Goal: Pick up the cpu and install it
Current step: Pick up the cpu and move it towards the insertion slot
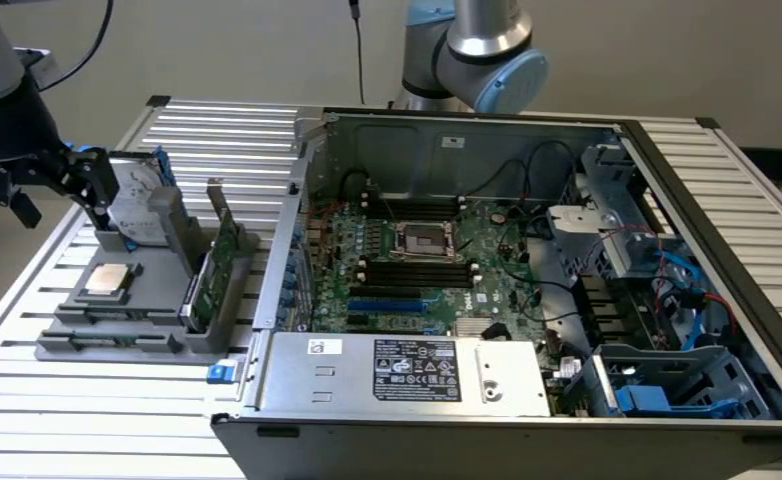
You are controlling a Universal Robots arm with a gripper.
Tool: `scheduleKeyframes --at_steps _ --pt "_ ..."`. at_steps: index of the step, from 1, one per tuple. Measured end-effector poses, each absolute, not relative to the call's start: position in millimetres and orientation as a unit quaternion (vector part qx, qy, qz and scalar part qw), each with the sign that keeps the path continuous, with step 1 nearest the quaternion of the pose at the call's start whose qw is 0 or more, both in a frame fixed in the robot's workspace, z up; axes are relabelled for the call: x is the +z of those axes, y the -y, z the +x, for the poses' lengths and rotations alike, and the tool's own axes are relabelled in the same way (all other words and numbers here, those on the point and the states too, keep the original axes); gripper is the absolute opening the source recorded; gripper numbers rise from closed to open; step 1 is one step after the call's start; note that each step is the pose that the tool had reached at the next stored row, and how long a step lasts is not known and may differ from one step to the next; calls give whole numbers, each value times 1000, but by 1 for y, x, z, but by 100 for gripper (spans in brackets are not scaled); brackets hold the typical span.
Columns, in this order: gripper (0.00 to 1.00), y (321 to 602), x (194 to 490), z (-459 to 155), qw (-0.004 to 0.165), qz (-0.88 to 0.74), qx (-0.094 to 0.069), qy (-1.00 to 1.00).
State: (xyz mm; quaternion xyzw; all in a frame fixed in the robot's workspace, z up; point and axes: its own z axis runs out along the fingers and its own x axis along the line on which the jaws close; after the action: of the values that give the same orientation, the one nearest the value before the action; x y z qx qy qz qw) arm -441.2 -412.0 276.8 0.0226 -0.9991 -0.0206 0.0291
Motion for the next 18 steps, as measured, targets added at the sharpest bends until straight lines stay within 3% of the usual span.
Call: scheduleKeyframes --at_steps 18 --pt "79 415 247 -434 29 23 -21 999"
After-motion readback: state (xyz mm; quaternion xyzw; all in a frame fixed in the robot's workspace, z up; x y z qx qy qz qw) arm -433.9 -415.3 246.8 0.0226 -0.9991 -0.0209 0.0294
